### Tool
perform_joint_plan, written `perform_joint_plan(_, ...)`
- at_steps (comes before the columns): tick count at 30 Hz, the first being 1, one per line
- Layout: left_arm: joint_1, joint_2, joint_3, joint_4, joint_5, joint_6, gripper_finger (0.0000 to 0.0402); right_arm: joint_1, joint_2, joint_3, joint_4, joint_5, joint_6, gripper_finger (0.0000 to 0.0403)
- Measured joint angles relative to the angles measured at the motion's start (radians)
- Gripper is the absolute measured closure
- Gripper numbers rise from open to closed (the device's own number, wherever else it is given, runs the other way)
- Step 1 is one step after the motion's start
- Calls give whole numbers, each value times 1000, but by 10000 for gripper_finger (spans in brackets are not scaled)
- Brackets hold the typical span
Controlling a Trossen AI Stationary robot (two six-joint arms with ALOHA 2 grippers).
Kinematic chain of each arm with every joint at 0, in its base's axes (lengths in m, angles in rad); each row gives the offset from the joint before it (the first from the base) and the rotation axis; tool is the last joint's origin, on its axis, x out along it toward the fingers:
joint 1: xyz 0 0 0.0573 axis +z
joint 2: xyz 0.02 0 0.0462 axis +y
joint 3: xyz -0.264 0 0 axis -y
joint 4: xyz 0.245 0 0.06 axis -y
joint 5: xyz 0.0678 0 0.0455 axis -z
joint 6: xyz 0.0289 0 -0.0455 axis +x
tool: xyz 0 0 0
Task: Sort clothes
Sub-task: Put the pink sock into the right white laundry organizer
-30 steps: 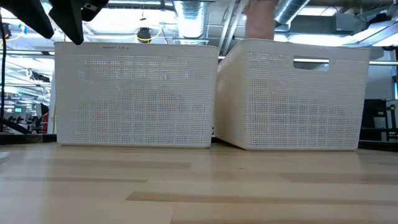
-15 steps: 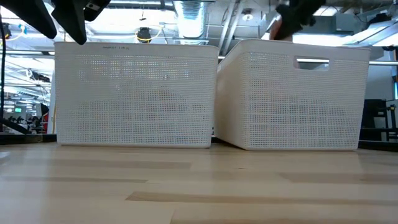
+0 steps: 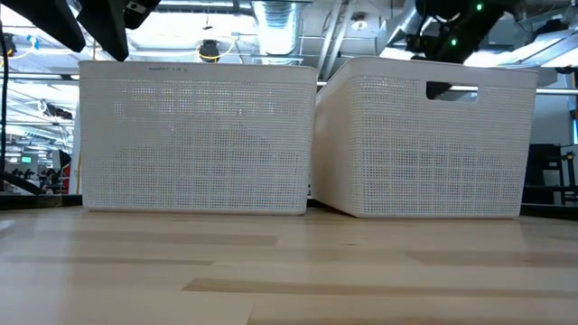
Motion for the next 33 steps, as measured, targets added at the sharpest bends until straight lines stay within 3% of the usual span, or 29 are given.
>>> perform_joint_plan(16,0,0,0,18,0,-1,244,-28,0,-201,116,-185,53,389)
perform_joint_plan(33,0,0,0,42,0,25,244,-24,-2,-236,113,-221,101,294)
